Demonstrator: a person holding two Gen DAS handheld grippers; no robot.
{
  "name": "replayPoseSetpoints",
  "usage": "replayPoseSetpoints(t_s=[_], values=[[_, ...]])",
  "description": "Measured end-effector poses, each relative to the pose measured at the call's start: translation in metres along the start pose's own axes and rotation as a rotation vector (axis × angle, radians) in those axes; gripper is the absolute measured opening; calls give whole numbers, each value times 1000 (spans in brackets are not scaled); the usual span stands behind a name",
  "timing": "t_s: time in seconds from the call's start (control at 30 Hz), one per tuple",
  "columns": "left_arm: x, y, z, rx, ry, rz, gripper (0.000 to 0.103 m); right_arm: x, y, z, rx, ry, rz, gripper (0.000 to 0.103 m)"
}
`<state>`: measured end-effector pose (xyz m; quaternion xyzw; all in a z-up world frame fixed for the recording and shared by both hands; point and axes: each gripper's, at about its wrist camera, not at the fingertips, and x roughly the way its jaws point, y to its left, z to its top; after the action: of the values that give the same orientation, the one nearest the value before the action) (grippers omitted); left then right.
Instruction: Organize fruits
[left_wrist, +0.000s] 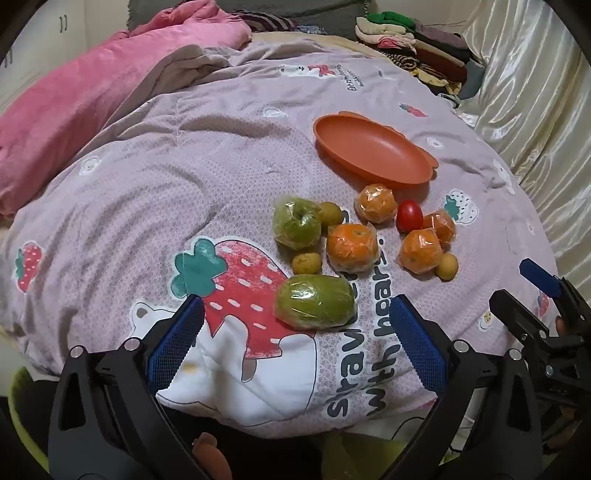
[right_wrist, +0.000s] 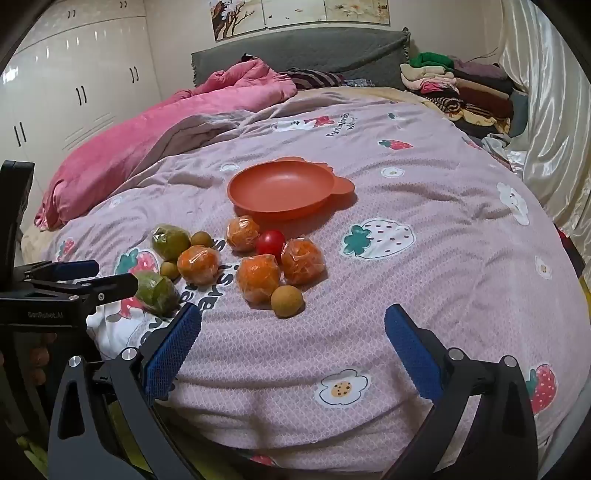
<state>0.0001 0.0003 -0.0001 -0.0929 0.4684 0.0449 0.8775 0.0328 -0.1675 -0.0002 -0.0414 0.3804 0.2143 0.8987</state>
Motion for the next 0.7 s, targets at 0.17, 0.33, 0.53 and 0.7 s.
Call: replayPoseSetpoints(t_s=[0.17,0.33,0.53,0.7], values=[[0,-1,1,1,-4,-1,94,0,0,0,-1,-1,3,99],[-3,2,2,0,-8,-9,94,1,1,-1,-5,2,-1,99],[-3,2,3,3,-11,-5,94,0,3,0,-15,2,-7,99],[-5,3,2,4,-11,-6,94,0,5,0,-20,1,-11,99]])
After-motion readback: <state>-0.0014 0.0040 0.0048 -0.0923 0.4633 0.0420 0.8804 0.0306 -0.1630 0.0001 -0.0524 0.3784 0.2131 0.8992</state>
